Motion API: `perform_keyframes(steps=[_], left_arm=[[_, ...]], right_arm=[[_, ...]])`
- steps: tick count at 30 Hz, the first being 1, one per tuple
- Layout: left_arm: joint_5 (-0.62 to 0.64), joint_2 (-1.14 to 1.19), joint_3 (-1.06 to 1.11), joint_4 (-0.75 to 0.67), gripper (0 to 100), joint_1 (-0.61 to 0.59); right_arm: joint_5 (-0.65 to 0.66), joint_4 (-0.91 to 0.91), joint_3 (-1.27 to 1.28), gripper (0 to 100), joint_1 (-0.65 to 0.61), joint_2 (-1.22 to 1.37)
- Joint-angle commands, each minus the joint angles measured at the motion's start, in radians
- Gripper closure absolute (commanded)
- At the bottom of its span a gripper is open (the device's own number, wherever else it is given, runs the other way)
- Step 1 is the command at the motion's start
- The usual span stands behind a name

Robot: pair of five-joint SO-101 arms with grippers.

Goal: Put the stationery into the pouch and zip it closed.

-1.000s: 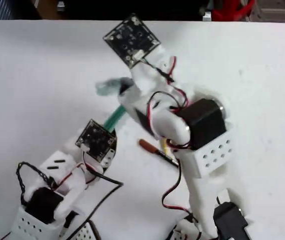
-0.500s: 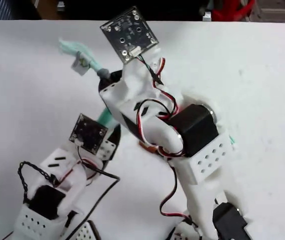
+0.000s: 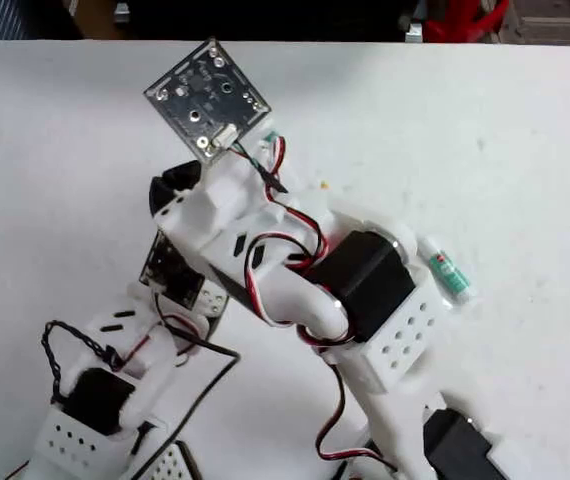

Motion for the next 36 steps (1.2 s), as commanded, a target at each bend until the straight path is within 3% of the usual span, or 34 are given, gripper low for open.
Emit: perform_keyframes(steps=[1,7,26,31,36], left_arm=[[0.009,-0.015,-0.006,0.002,98,-0.008],[-0.040,-0.015,0.003,0.002,98,-0.010],[-0.044,-0.015,0.002,0.006,98,-0.007],[-0.044,-0.015,0.002,0.006,98,-0.007],[-0.044,-0.015,0.002,0.006,98,-0.010]], right_arm=[[0.075,-0.001,-0.052,97.4,0.110,-0.044],[0.203,0.206,-0.068,77.4,0.213,0.035],[0.311,0.099,-0.074,81.0,0.268,0.213],[0.311,0.061,-0.080,99.1,0.269,0.254],[0.311,0.036,-0.080,97.8,0.266,0.222]])
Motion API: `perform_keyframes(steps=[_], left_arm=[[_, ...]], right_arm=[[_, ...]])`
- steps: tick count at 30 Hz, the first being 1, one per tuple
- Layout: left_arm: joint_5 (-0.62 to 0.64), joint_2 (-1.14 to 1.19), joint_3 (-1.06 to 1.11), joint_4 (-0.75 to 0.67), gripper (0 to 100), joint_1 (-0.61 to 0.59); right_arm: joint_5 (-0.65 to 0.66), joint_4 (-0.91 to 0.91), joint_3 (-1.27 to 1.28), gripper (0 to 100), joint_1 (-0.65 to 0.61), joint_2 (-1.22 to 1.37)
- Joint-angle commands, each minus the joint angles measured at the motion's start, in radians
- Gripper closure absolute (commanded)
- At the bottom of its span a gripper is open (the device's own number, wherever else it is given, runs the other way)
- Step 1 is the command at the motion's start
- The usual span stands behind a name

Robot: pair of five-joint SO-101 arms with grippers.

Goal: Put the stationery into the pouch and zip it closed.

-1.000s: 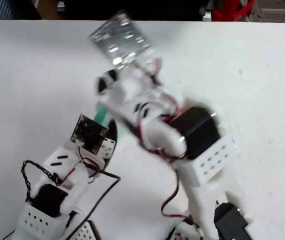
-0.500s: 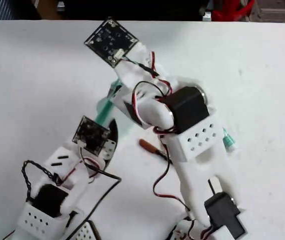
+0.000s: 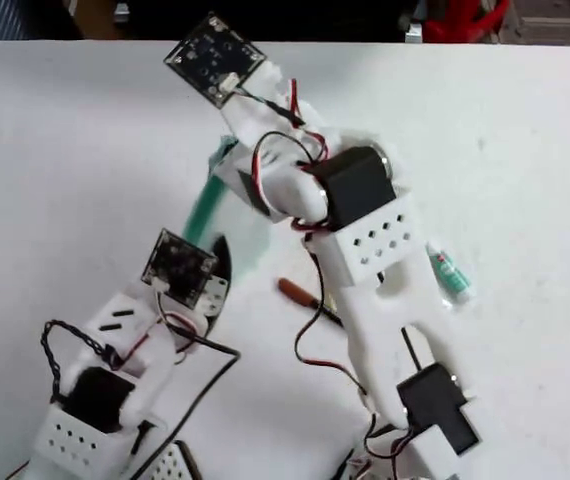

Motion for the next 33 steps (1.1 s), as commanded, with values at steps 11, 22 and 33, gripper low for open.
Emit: perform_keyframes(steps=[11,22,33], left_arm=[[0.160,-0.015,-0.052,0.038,83,-0.087],[0.147,-0.013,-0.051,-0.034,89,-0.059],[0.068,-0.013,-0.009,-0.066,98,-0.054]], right_arm=[[-0.034,0.114,-0.020,98.0,-0.010,-0.044],[-0.040,0.165,-0.037,98.0,-0.114,-0.044],[0.086,0.177,-0.249,86.3,-0.015,-0.033]])
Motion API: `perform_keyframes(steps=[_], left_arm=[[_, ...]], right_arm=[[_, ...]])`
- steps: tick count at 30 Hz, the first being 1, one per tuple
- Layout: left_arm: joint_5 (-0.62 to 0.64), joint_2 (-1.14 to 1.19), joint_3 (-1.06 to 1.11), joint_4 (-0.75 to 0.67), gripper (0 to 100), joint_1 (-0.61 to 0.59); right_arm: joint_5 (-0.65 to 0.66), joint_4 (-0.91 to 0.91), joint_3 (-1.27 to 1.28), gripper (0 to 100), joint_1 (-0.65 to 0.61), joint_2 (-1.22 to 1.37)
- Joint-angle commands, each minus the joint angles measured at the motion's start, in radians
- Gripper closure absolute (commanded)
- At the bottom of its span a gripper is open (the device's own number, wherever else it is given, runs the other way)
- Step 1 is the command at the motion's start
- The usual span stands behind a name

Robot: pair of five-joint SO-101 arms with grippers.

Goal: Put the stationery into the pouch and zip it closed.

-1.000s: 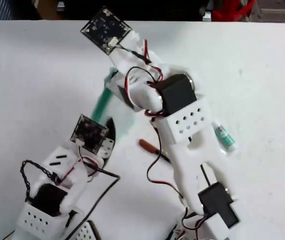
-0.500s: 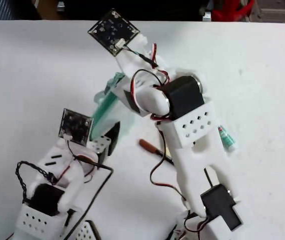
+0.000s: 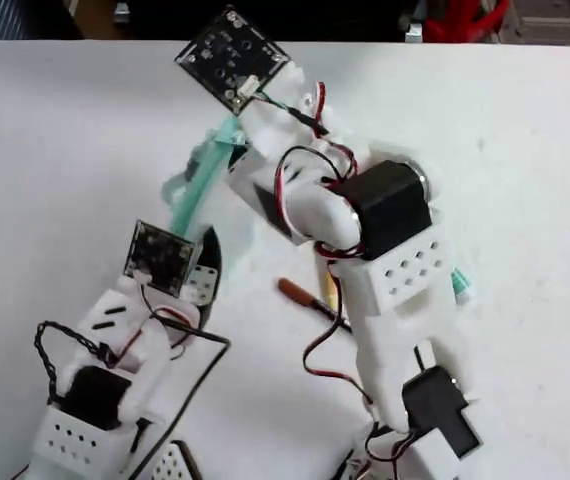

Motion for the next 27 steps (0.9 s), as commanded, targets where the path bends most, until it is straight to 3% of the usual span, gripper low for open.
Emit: perform_keyframes(steps=[1,4,10,14,21,27], left_arm=[[-0.012,-0.015,-0.012,-0.023,98,0.016],[-0.014,-0.015,-0.012,-0.017,98,0.016],[-0.014,-0.015,-0.012,-0.017,98,0.016],[-0.015,-0.015,-0.012,-0.012,98,0.016],[-0.015,-0.015,-0.012,-0.003,98,0.016],[-0.017,-0.015,-0.017,0.014,98,0.016]], right_arm=[[0.109,-0.004,-0.035,82.2,0.012,-0.004],[0.198,-0.012,-0.005,75.9,-0.001,-0.007],[0.279,-0.108,0.078,80.7,-0.085,-0.005],[0.287,-0.162,0.190,86.4,-0.094,-0.004],[0.284,-0.348,0.367,86.5,-0.045,-0.005],[0.285,-0.386,0.373,87.0,-0.002,-0.005]])
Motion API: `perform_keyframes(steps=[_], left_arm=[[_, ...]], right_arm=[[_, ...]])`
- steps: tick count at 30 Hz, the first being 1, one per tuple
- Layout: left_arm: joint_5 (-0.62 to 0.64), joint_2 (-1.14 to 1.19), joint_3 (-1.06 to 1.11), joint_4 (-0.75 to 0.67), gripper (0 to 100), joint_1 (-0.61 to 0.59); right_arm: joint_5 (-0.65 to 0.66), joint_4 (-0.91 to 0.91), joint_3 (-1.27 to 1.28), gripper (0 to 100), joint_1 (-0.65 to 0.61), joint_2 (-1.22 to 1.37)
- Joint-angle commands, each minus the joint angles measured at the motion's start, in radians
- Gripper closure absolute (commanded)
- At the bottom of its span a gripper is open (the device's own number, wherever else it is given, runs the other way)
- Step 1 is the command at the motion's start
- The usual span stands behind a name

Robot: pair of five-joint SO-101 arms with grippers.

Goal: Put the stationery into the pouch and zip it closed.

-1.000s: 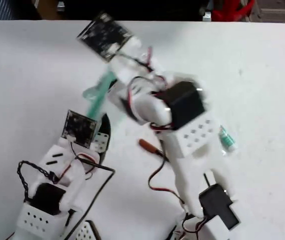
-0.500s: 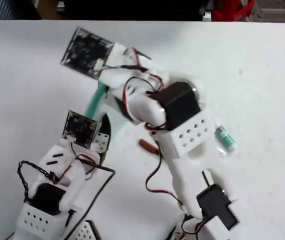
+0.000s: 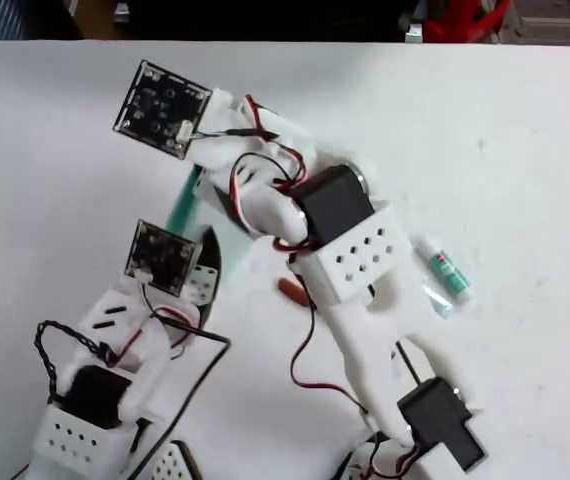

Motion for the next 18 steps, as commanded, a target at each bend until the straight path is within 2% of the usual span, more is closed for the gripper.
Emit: perform_keyframes(steps=[1,4,11,18], left_arm=[[-0.009,-0.015,-0.025,0.020,98,0.015],[-0.009,-0.015,-0.034,0.031,98,0.015],[-0.009,-0.015,-0.035,0.032,98,0.015],[-0.009,-0.015,-0.034,0.032,98,0.015]], right_arm=[[0.012,-0.004,0.009,88.4,0.035,0.016],[0.014,0.067,0.009,98.3,0.035,0.019],[-0.014,0.166,0.009,97.9,0.033,0.019],[-0.106,0.283,0.000,97.9,-0.176,0.007]])
